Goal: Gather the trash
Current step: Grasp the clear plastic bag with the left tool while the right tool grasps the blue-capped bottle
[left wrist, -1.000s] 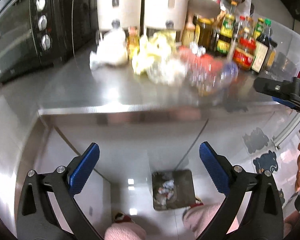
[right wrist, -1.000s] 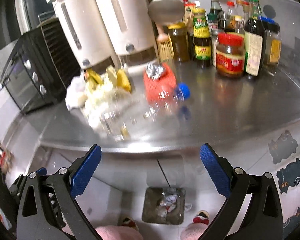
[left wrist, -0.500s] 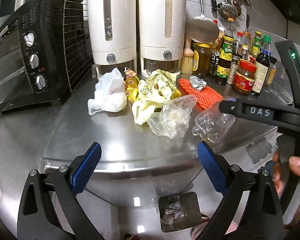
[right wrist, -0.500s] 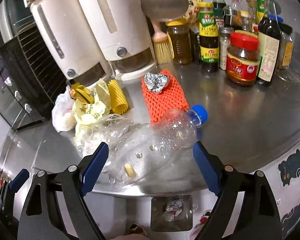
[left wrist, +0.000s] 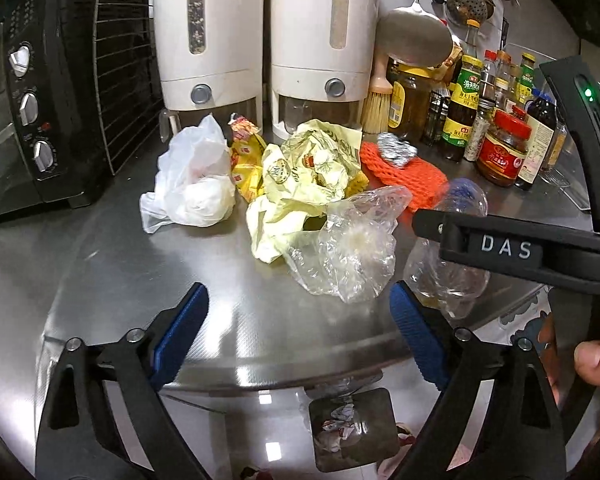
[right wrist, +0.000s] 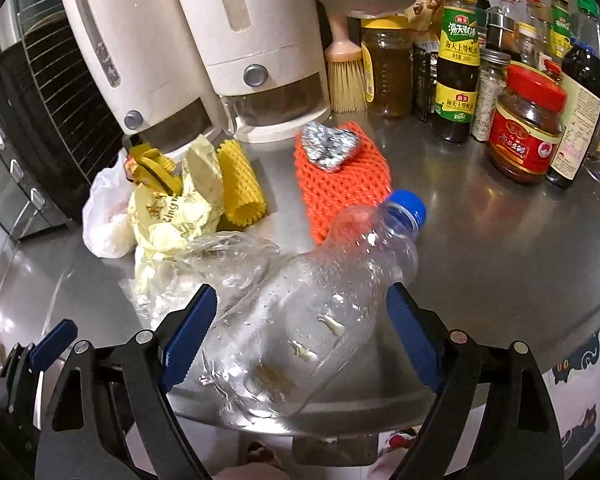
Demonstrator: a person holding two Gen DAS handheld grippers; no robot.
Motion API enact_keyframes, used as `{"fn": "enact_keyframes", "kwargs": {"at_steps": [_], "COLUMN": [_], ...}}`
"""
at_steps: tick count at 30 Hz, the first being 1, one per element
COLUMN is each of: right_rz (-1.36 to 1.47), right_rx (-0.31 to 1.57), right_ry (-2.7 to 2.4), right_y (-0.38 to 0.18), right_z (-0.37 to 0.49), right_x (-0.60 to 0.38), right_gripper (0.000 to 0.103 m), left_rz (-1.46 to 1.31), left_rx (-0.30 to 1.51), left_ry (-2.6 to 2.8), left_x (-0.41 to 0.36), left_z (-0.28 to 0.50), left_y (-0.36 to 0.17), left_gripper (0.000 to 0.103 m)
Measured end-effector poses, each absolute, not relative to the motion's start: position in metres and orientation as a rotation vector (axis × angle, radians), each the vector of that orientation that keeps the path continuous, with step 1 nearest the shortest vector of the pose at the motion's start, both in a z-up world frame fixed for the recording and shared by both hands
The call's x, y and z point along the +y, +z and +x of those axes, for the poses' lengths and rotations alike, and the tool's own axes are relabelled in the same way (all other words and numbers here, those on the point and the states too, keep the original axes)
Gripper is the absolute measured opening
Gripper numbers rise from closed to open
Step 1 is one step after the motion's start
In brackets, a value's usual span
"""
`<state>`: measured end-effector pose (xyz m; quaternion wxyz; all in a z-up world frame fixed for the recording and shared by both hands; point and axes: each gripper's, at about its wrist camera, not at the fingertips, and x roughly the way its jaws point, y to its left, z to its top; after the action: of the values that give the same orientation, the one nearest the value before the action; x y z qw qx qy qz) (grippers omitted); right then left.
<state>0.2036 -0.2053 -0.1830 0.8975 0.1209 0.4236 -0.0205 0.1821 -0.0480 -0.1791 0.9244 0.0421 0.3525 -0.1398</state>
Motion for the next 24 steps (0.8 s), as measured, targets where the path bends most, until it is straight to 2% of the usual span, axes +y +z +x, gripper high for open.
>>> {"fn": "enact_keyframes", "kwargs": {"at_steps": [6,7,11,12,14,16,17,19,20,24], "right_rz": [0.237,0.237,0.242,0.244,0.249,0.229,0.225,0.225,0.223,0.224], "right_rx": [0.905,0.909,0.911,0.903,0.898,0.888,0.884,0.874,0.871,0.868], "right_ry": [-0.086,-0.091,-0.090,-0.094,-0.082,-0.081,-0.079,-0.070,-0.066,-0.053], "right_y": [-0.204,-0.207,-0.215,-0.214,-0.214,-0.214,-0.213,-0.212,-0.212,-0.212], "right_z": [0.206,0.206,0.205,0.204,0.204,0.203,0.202,0.201,0.200,0.193], "right_x": [-0.232,-0.235,-0.248,-0.252,-0.255,-0.256,-0.256,-0.256,-0.255,-0.253], "right_gripper": [0.084,0.080,0.072,0.064,0.065,0.064,0.064,0.064,0.064,0.064], "left_rz": [0.114,0.118,0.125,0.125,0.129,0.132,0.134,0.130,0.123,0.113], "left_rx": [0.732,0.733,0.742,0.746,0.753,0.760,0.768,0.788,0.792,0.794], "left_ry": [-0.327,-0.332,-0.342,-0.345,-0.349,-0.355,-0.357,-0.366,-0.368,-0.360], "left_x": [-0.066,-0.069,-0.081,-0.083,-0.087,-0.091,-0.094,-0.096,-0.096,-0.095], "left_z": [0.196,0.198,0.208,0.211,0.215,0.219,0.221,0.226,0.226,0.219], "left_y": [-0.187,-0.188,-0.195,-0.197,-0.200,-0.203,-0.205,-0.209,-0.210,-0.209], "left_gripper": [0.076,0.074,0.071,0.069,0.062,0.046,0.041,0.013,0.009,0.003]}}
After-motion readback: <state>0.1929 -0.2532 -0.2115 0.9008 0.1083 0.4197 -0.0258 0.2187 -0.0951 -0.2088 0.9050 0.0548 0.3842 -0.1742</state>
